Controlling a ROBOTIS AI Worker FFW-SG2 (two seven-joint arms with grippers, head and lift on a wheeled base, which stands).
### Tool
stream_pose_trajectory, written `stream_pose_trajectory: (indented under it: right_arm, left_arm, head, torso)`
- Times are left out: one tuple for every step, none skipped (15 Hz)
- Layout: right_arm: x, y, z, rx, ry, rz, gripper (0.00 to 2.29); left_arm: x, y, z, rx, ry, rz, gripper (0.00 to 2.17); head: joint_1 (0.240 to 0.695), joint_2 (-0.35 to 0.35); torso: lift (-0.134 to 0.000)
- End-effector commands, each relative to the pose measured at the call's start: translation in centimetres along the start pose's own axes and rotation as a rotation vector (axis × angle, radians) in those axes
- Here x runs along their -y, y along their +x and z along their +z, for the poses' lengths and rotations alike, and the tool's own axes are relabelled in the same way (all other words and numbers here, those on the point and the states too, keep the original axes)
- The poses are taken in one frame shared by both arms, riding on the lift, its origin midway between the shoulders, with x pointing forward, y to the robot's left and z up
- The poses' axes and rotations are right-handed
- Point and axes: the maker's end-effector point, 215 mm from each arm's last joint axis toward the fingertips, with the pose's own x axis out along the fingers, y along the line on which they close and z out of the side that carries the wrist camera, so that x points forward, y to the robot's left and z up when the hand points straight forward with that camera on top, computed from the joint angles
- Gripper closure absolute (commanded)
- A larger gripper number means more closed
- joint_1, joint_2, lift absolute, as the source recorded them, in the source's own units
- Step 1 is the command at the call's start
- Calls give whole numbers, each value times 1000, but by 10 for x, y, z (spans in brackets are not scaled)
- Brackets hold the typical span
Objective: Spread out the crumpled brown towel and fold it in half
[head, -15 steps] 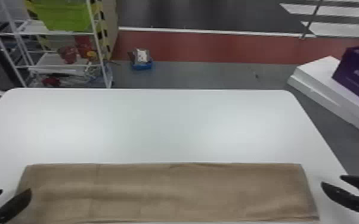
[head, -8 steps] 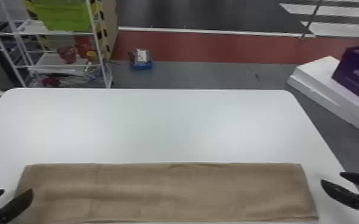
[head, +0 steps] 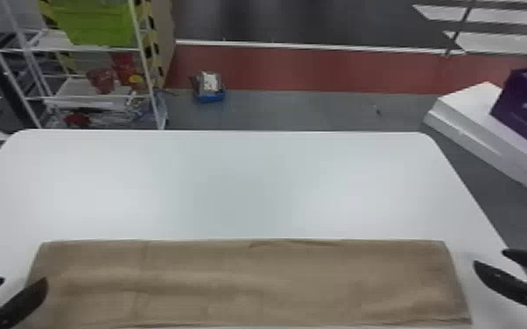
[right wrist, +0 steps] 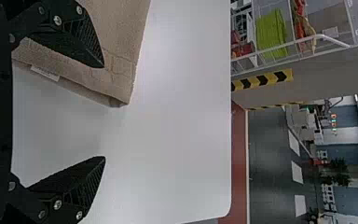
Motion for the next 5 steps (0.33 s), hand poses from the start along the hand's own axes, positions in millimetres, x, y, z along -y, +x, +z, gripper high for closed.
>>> stream_pose_trajectory:
  right_arm:
    - [-2,-1,1,3,-3,5,211]
    - [-1,-2,1,4,-10,3,215]
    - [0,-4,3,11,-18,1,215]
    - [3,-6,4,12,-23,-4,211]
    - [3,-6,4,11,-26,-5,211]
  left_arm:
    - [1,0,0,1,-2,-1,161]
    - [1,0,0,1,2,-2,161]
    - [3,0,-1,-1,0,-5,161]
    - [3,0,-2,-4,-3,-8,161]
    - [3,0,-1,-3,-2,-8,161]
  head:
    - [695,-66]
    - [695,-66]
    - [695,-66]
    - [695,-66]
    - [695,-68]
  torso:
    - [-124]
    - [-124]
    - [-124]
    - [-124]
    - [-124]
